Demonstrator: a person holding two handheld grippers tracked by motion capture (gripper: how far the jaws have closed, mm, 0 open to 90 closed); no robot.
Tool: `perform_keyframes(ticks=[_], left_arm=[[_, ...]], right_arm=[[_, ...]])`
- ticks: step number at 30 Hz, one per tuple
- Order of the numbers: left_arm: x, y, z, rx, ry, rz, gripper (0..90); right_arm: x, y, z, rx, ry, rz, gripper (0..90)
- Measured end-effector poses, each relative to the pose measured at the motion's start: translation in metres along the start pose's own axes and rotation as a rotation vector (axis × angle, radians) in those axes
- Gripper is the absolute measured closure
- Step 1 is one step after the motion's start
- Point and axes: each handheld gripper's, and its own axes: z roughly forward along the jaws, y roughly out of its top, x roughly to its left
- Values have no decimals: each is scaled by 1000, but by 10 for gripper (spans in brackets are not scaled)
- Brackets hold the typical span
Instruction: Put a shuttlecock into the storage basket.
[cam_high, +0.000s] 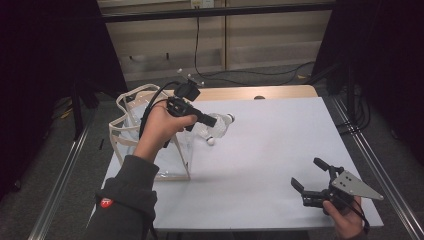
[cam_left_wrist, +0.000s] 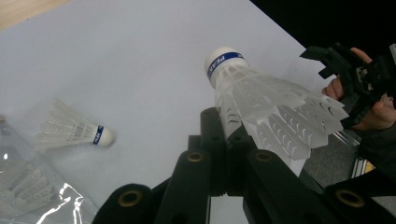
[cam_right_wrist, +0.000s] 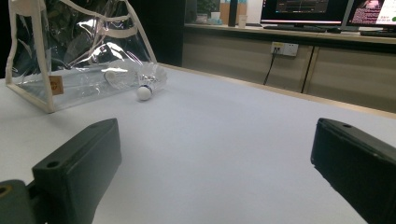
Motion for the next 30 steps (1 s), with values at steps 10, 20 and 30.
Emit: perform_keyframes(ticks=[10, 20, 30], left_arm=[[4, 0, -8, 2, 14, -9, 900], [7, 1, -15, -1, 29, -23, 900], [9, 1, -22, -10, 45, -43, 900]], right_arm=[[0, 0, 0, 0, -1, -1, 17], [0, 0, 0, 0, 0, -1, 17], [-1, 0, 0, 0, 1, -2, 17]])
